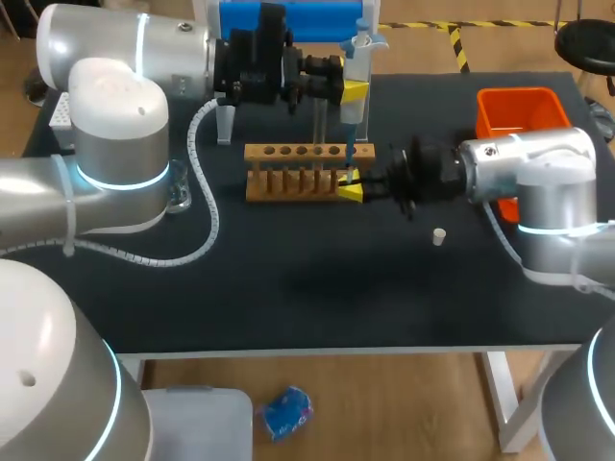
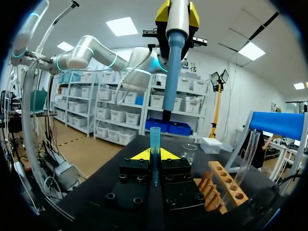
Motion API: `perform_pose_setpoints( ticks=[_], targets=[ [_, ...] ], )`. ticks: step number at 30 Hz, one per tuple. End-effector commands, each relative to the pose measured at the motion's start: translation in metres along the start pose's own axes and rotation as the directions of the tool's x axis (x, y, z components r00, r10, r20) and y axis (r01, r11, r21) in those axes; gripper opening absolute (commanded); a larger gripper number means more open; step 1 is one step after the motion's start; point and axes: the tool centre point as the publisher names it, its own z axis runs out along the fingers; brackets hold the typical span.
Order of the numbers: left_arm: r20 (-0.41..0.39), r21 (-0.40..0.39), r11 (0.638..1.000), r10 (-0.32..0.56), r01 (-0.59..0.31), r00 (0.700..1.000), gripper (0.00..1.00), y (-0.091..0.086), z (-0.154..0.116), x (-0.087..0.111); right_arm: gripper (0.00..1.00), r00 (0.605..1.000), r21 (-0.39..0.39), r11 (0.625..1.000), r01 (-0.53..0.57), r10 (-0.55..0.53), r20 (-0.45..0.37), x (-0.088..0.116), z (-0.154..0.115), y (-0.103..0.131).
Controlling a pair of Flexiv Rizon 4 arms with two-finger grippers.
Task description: Invert the test tube, pick up the pipette, mount the tip to pipette, aspirate from beaker and dispense into the tube, eject the tip, return the pipette, and cap with the stopper.
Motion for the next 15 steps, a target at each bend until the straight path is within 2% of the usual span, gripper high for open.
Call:
perform_pose_setpoints(
  ticks=[1, 15],
  targets=[
    [-0.002, 0.002, 1.0, 0.001, -0.001, 1.0, 0.0, 0.0001, 0.0, -0.0007, 0.0, 1.0, 0.002, 1.0, 0.008, -0.008, -0.013, -0.0049, -0.0009, 0.0019],
    [-0.002, 0.002, 1.0, 0.001, -0.001, 1.0, 0.0, 0.0001, 0.0, -0.0007, 0.0, 1.0, 0.007, 1.0, 0.022, -0.022, -0.022, -0.0039, -0.0005, 0.0074]
  ],
)
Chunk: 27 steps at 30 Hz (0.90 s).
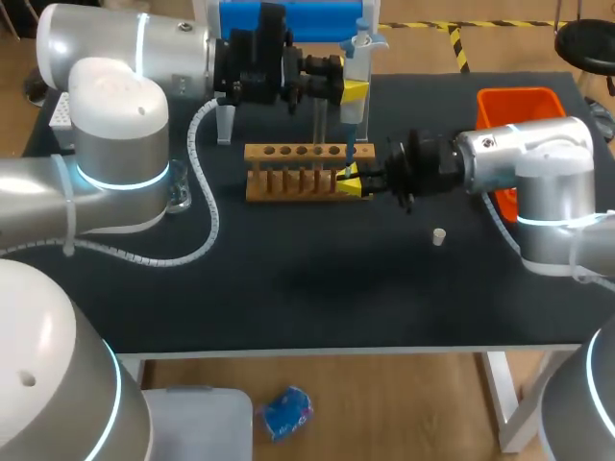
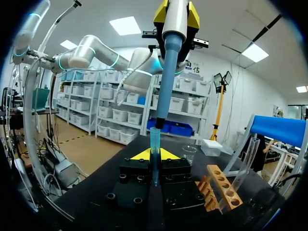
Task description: Invert the test tube, pick up the pipette, mount the tip to pipette, aspirate from beaker and dispense into the tube, eject the tip, return the pipette, and cap with the stopper.
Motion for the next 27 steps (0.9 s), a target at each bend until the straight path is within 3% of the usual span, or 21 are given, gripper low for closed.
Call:
perform_pose_setpoints(
  ticks=[1, 27],
  targets=[
    [-0.002, 0.001, 1.0, 0.0, 0.0, 1.0, 0.0, 0.0004, 0.0, -0.0007, 0.0, 1.0, 0.003, 1.0, 0.001, -0.001, -0.003, 0.0006, -0.001, 0.0013],
    [-0.002, 0.001, 1.0, 0.0, 0.0, 1.0, 0.0, 0.0004, 0.0, -0.0007, 0.0, 1.0, 0.011, 1.0, 0.002, -0.002, 0.0, 0.0007, -0.005, 0.0038]
  ],
)
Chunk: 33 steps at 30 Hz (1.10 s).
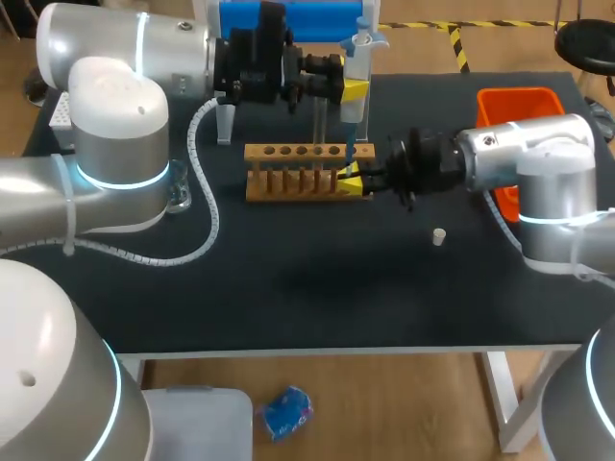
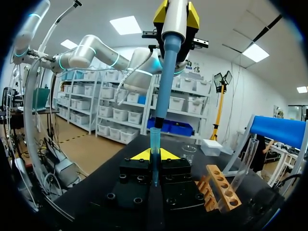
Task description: Invert the test tube, pick up the pipette, mount the tip to pipette, aspirate from beaker and dispense into the tube, eject the tip, return the pipette, and cap with the stopper.
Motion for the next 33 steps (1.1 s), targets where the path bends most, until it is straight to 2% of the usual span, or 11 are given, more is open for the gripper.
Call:
perform_pose_setpoints(
  ticks=[1, 10, 33],
  targets=[
    [-0.002, 0.001, 1.0, 0.0, 0.0, 1.0, 0.0, 0.0013, 0.0001, -0.0006, 0.0, 1.0, 0.005, 1.0, -0.001, 0.001, 0.003, 0.0024, -0.0031, 0.0027],
    [-0.002, 0.001, 1.0, 0.0, 0.0, 1.0, 0.0, 0.0013, 0.0001, -0.0006, 0.0, 1.0, 0.009, 1.0, -0.007, 0.007, -0.004, 0.0055, -0.0015, 0.001],
    [-0.002, 0.001, 1.0, 0.0, 0.0, 1.0, 0.0, 0.0013, 0.0001, -0.0006, 0.0, 0.998, 0.009, 0.999, -0.049, 0.049, -0.031, -0.0017, 0.0033, -0.0008]
  ],
)
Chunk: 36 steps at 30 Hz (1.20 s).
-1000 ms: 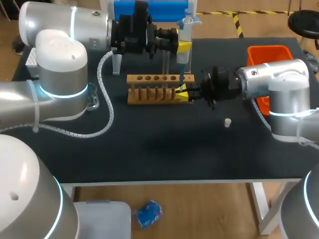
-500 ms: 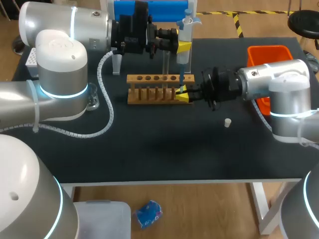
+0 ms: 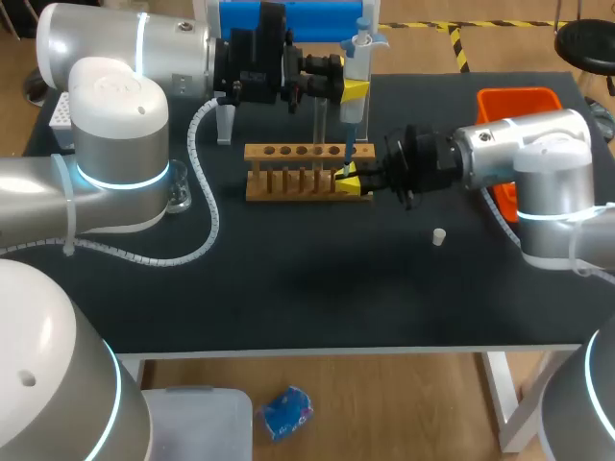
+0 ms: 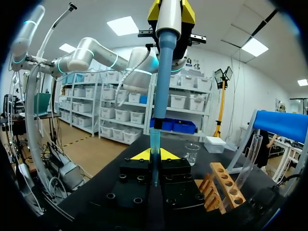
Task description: Invert the test tube, pick up the pipette, mount the tip to pipette, aspirate from beaker and dispense into the tube, eject the tip, return the pipette, and cap with the stopper.
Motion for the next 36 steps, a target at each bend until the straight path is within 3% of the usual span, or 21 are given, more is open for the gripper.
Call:
perform_pose_setpoints(
  ticks=[1, 36],
  targets=[
    [-0.002, 0.001, 1.0, 0.0, 0.0, 1.0, 0.0, 0.0009, 0.0001, -0.0005, 0.0, 1.0, 0.0, 1.0, -0.002, 0.002, -0.006, -0.0022, -0.0007, 0.0],
    [-0.002, 0.001, 1.0, 0.0, 0.0, 1.0, 0.0, 0.0009, 0.0001, -0.0005, 0.0, 1.0, -0.002, 1.0, 0.001, -0.001, -0.004, -0.0024, -0.0016, 0.0053]
  ],
)
